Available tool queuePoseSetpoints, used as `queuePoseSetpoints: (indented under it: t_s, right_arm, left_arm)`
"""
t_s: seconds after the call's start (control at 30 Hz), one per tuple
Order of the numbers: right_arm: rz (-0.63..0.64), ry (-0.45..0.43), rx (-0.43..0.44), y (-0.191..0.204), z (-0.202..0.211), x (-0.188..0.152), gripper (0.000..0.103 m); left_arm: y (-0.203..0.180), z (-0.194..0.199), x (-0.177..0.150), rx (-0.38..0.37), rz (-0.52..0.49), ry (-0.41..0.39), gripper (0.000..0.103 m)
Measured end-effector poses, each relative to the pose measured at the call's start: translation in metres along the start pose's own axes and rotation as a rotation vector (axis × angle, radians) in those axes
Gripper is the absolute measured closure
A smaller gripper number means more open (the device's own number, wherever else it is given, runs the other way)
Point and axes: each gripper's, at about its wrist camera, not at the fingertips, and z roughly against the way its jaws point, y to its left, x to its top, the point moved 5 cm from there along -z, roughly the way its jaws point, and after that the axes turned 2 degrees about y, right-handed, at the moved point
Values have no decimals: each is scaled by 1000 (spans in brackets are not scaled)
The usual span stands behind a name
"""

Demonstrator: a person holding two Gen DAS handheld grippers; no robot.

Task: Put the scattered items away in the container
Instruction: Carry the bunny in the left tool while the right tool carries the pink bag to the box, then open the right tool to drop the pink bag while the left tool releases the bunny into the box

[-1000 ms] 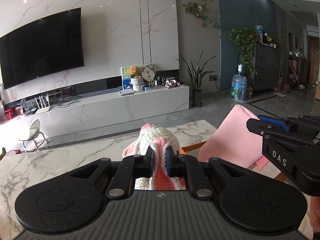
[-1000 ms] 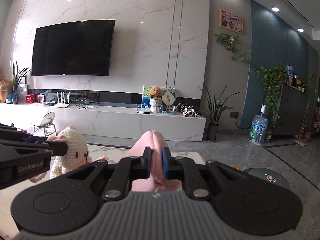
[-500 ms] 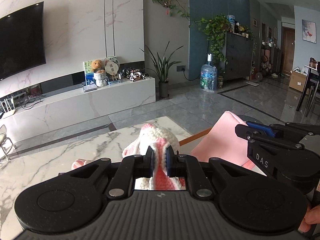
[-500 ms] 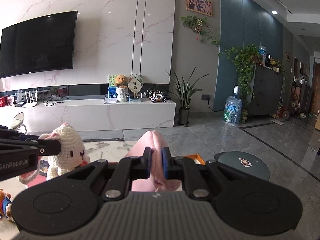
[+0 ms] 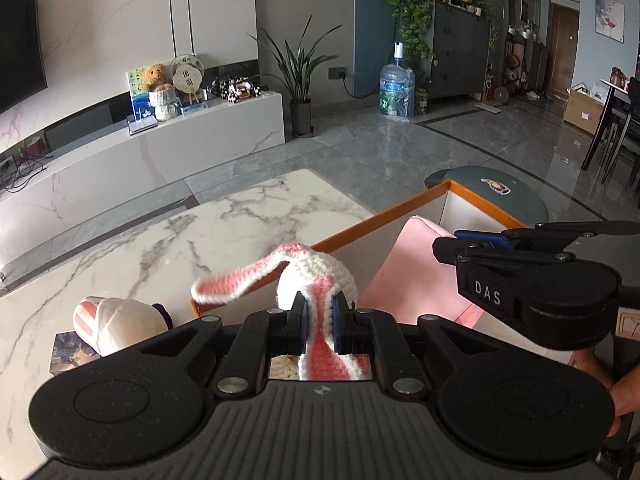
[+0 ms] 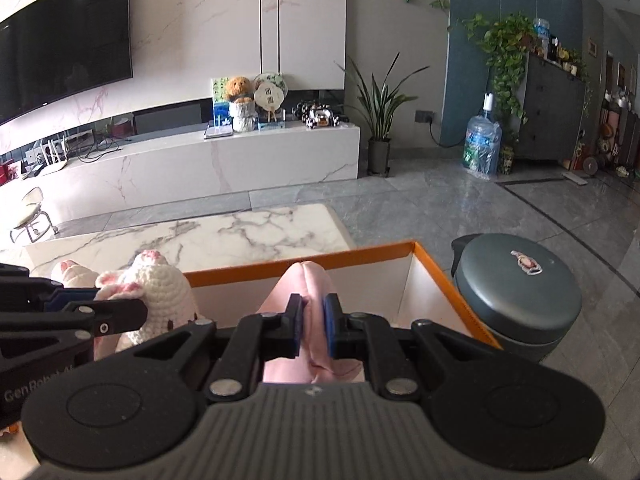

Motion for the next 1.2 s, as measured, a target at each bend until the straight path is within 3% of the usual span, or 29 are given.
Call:
queuePoseSetpoints:
  t_s: [0.23, 0.57, 0.7, 0.87, 0.93, 1.03, 1.2]
  right_arm:
    - [-24, 78, 51, 8, -25, -9, 90]
    - [26, 97, 18, 10, -29, -10, 90]
    - [39, 110, 17, 9, -32, -10, 88]
    - [41, 157, 42, 8, -39, -10, 84]
    - [52, 174, 36, 10, -41, -10, 81]
    - [80, 189, 20, 15, -42, -12, 76]
    - [133, 216, 11, 22, -44, -14, 64]
  left_arm:
    - [2, -19, -11, -5, -29, 51, 90]
    - [-7, -19, -19, -21, -70, 90, 89]
    - [-9, -18, -22, 12, -91, 92, 86]
    - [-2, -15, -22, 58, -71, 100, 70]
    - [0, -12, -20, 81, -67, 91, 56]
    - [1, -6, -16, 94, -68, 72, 50]
    - [0, -6, -13, 128, -76, 65, 49]
